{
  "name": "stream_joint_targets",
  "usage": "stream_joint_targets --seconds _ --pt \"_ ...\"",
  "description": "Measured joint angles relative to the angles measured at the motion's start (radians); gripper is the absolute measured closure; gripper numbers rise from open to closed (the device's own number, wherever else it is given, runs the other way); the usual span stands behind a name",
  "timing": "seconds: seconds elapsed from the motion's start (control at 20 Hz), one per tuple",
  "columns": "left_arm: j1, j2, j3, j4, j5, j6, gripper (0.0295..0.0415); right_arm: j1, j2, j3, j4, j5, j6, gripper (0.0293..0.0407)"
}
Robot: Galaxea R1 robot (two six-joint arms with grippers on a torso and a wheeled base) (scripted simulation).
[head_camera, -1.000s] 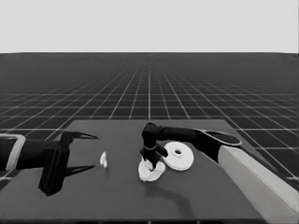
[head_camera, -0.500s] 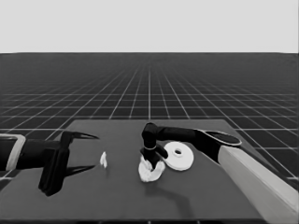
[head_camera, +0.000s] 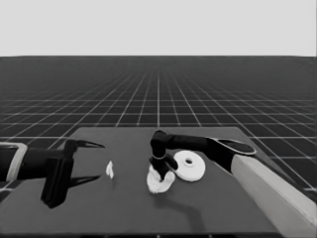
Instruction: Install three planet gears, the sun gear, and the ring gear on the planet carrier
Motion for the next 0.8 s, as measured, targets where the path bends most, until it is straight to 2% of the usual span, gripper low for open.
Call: stream_joint_targets --seconds 0.3,0.4,0.45,0.55,0.8 --pt "0.000 0.000 0.000 0.000 0.000 0.000 0.0326 0.000 0.000 0.000 0.000 0.000 0.063 0.0388" --pt "0.000 0.000 0.000 0.000 0.000 0.000 0.0326 0.000 0.000 0.000 0.000 0.000 0.073 0.0329" --pt "0.000 0.000 0.000 0.000 0.000 0.000 0.0326 0.000 0.000 0.000 0.000 0.000 0.075 0.0319" --pt "0.000 0.000 0.000 0.000 0.000 0.000 0.0326 0.000 0.000 0.000 0.000 0.000 0.077 0.0316" --pt "0.000 0.000 0.000 0.000 0.000 0.000 0.0326 0.000 0.000 0.000 0.000 0.000 0.078 0.0315"
